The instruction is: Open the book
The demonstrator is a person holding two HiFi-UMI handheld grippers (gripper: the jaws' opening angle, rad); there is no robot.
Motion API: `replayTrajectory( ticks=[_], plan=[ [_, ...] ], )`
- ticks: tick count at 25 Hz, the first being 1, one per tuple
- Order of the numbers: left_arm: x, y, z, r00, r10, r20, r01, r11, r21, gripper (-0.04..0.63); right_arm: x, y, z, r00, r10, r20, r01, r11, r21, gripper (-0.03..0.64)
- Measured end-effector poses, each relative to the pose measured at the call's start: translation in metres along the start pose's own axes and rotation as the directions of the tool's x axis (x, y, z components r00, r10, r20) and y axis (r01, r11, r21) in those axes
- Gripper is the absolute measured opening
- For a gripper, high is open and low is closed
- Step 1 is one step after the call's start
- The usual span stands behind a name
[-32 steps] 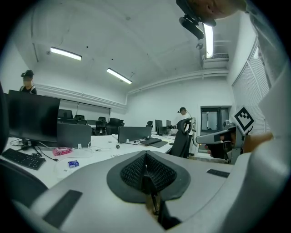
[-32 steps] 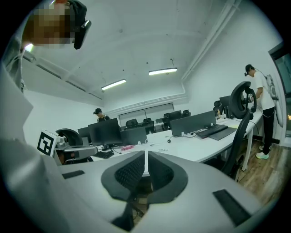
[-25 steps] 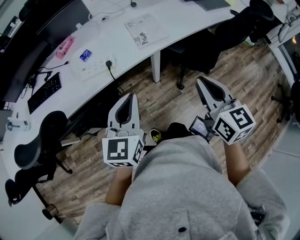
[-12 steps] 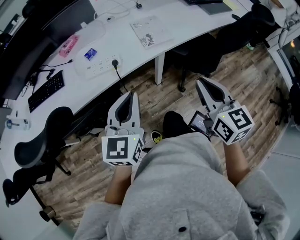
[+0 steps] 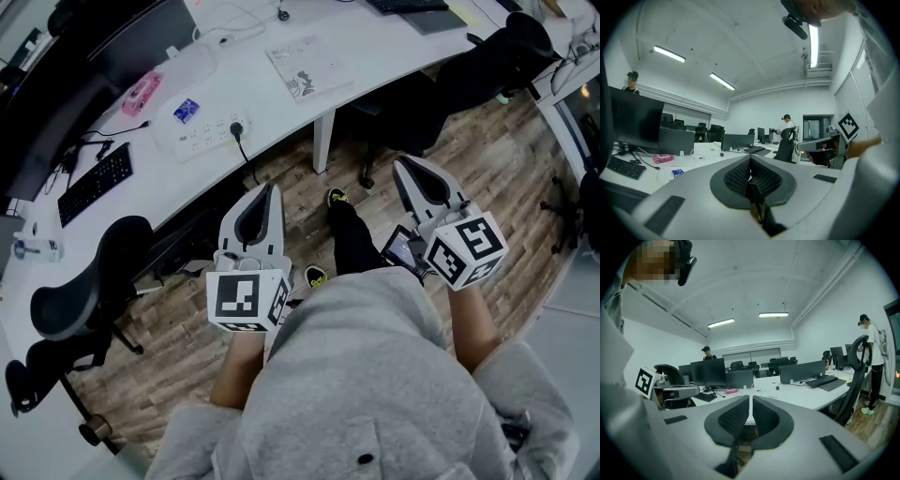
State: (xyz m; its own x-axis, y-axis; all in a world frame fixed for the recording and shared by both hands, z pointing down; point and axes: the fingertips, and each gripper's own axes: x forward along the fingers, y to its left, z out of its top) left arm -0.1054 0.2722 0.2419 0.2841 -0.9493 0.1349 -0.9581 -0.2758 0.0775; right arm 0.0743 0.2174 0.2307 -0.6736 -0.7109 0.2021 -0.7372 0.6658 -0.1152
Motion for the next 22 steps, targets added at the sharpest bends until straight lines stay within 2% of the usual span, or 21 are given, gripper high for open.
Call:
replayTrajectory(
  ticks=[12, 22],
  plan=[
    [0.015, 0.021, 0.005, 1.0, 0.02, 0.006, -0.02, 1.0, 0.008, 0.011, 0.028, -0.007, 0.001, 1.0, 0.018, 0.001, -0.018, 1.0, -0.015, 0.043],
    [0.062, 0.033, 0.002, 1.0, 0.012, -0.009, -0.012, 1.0, 0.005, 0.011, 0.063, -0.038, -0.002, 1.0, 0.022, -0.02, -0.022, 1.0, -0.009, 0.043]
  ],
)
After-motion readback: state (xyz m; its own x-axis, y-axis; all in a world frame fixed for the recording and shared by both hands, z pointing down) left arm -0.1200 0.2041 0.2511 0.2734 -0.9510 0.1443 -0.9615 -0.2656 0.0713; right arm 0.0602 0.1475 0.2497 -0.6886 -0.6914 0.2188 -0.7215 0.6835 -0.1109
